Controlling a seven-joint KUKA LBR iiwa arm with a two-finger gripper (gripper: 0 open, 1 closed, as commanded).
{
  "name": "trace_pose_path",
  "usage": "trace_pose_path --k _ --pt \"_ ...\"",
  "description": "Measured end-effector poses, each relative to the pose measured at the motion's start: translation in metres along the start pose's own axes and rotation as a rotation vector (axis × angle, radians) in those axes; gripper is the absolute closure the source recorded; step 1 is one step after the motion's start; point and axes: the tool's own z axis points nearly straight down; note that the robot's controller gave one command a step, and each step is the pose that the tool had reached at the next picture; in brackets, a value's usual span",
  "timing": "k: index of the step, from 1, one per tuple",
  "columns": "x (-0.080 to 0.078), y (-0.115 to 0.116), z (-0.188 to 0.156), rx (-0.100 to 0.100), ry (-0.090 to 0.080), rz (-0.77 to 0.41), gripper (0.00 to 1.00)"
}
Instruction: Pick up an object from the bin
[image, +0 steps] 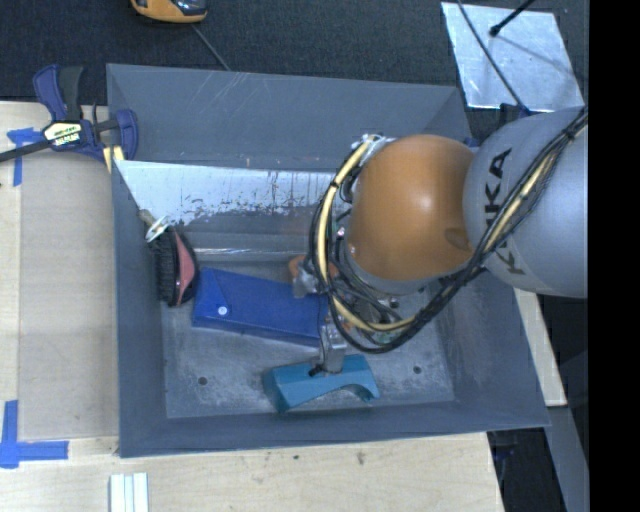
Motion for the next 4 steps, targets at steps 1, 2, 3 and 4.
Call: trace_pose_path --k 1,2,3,4 --pt "0.018 -0.019 0.07 0.0 0.006 -0.172 0.0" --pt "0.021 -0.023 0.085 0.0 0.013 -0.249 0.0" --pt "0.019 -0.014 0.118 0.0 0.008 -0.343 0.0" --pt "0.021 -0.025 0.129 -0.001 0.008 -0.227 1.0"
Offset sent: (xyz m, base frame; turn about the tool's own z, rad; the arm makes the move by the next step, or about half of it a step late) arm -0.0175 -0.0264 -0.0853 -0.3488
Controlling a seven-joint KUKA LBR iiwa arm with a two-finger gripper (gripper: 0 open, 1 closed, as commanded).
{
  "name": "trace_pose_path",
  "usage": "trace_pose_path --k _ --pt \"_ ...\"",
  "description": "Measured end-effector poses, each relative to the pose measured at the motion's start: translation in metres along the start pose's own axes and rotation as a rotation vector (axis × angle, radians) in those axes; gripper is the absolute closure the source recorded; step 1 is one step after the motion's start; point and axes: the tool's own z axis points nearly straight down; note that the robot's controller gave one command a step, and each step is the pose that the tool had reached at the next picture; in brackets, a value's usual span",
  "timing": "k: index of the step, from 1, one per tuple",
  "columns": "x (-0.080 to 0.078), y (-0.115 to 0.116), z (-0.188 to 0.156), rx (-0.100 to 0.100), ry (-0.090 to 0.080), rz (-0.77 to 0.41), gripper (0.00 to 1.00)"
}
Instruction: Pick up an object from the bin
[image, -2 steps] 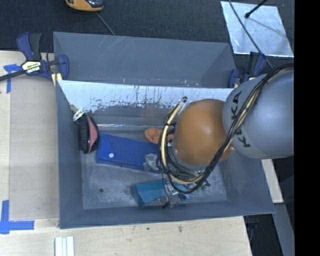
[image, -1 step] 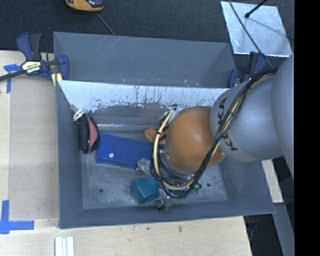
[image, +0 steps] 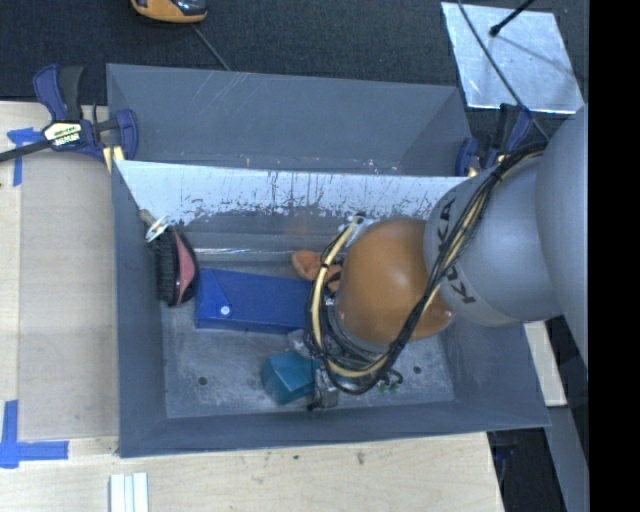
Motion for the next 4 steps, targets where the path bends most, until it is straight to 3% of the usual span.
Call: trace_pose_path --k 1,2,3,4 --pt "0.0 0.0 0.0 0.0 0.0 0.001 1.0" --pt "-0.009 -0.005 -0.045 -0.001 0.014 -0.013 1.0" --pt "-0.018 -0.009 -0.078 0.002 0.0 -0.009 1.0" --pt "-0.018 0.0 -0.117 0.0 0.012 0.011 1.0"
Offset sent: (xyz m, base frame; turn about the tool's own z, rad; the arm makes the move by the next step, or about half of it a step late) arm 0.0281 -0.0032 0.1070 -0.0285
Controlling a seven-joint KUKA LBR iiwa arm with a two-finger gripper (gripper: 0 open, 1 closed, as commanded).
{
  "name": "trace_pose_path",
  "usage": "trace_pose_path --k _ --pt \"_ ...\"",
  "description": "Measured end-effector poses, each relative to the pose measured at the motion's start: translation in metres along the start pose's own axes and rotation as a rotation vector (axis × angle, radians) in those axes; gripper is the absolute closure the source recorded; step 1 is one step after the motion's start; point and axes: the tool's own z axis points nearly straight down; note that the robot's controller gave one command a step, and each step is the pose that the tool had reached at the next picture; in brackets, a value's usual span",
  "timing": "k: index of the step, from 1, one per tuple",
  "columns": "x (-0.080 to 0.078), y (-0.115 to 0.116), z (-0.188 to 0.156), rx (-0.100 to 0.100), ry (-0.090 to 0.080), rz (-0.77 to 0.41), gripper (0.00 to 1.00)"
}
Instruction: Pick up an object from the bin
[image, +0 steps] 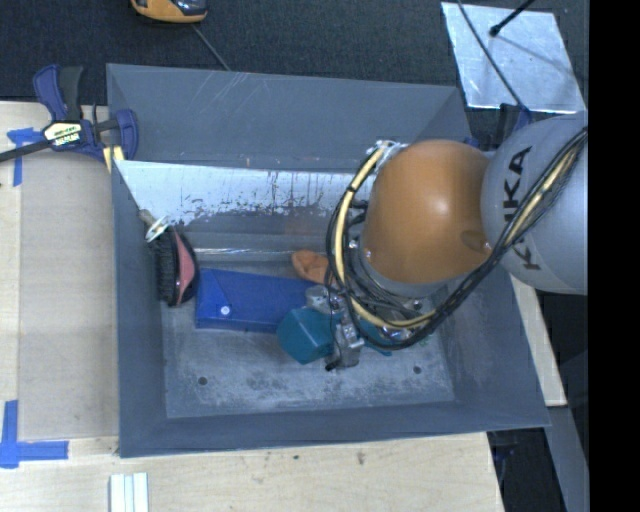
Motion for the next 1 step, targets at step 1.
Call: trace_pose_path --k 1 --pt "-0.0279 0.0007 -0.0833 0.001 -0.004 0.014 1.0"
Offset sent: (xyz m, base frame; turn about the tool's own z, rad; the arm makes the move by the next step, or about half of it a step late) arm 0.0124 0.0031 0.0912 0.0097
